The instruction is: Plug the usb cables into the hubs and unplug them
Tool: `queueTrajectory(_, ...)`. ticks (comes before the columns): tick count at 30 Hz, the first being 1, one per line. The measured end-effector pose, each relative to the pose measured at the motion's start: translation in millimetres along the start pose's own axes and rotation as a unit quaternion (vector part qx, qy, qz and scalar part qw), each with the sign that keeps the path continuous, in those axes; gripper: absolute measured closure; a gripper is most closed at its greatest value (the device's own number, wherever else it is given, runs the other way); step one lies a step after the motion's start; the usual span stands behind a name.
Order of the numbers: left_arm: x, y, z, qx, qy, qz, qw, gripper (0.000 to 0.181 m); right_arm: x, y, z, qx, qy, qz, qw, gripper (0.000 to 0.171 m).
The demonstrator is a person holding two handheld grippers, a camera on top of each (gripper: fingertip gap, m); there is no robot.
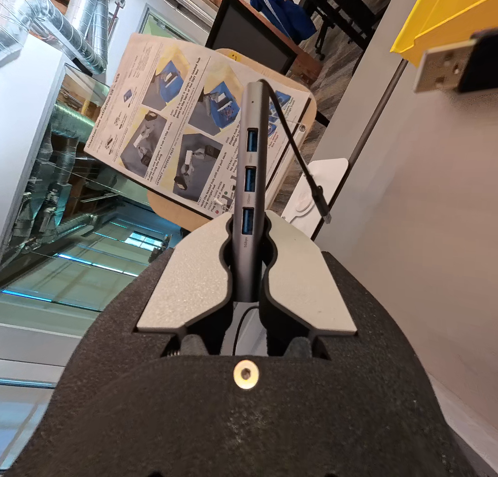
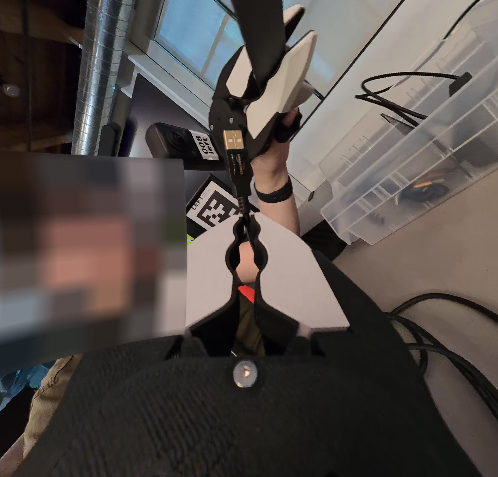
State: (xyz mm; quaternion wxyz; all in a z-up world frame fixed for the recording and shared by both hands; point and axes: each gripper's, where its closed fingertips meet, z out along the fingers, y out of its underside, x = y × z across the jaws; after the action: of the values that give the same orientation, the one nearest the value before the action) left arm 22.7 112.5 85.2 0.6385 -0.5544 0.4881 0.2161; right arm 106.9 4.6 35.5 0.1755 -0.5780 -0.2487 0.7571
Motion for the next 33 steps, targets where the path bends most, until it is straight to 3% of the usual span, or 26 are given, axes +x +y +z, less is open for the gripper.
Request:
queueTrajectory(13,10,-15,0,0.03,-0.01,0.039,0.999,0.165,-29,11,5,-0.01,-0.037,-0.017,0.999,0.166)
queueTrajectory(33,5,-40,-7,0.1,-0.079,0.055,0.99,0.165,-39,-6,21,0.088,-0.197,0.137,0.967,0.166)
